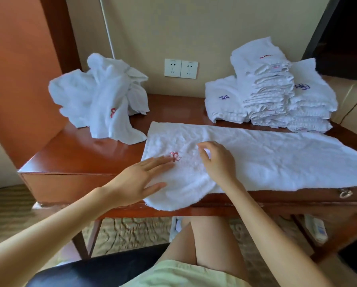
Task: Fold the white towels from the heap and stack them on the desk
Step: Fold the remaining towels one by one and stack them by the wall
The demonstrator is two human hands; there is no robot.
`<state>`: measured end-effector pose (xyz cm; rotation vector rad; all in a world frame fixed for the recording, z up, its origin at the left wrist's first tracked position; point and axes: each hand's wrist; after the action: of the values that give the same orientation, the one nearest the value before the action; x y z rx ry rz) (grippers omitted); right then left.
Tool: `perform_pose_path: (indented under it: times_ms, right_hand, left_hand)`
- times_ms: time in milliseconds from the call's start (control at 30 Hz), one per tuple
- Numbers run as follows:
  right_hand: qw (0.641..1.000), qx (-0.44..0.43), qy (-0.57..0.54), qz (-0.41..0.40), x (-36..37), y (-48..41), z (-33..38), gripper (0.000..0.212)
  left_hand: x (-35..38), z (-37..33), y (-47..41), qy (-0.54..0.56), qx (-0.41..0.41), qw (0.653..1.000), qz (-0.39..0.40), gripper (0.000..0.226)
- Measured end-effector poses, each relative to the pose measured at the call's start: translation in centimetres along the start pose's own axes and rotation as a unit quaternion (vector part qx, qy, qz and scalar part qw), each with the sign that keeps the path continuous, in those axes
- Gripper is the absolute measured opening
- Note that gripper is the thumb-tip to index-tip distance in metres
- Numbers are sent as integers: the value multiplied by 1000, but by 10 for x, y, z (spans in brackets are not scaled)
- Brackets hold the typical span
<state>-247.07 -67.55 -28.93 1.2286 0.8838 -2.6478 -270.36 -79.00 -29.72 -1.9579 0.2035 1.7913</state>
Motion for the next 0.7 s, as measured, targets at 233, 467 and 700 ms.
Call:
perform_pose_path:
  times_ms: [233,467,700]
  right_hand:
    - [996,-71,50,-18,27,9,19,17]
    - [998,-56,29,-15,26,9,17,19]
    - [998,-57,-19,13,20,9,12,19]
  left_hand:
    - [7,17,20,-195,114,974,22,105]
    - [23,18,18,-172,103,977,-76,97]
    - [9,26,18,-164,135,977,-27,79]
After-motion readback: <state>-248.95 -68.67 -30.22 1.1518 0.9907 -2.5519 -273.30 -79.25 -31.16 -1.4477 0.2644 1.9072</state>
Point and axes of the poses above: each hand's wrist, its own y-axis away from the middle knuckle, its own x-axis out of the palm, z = x × y, and after that the axes turned 6 degrees about -y, right-handed
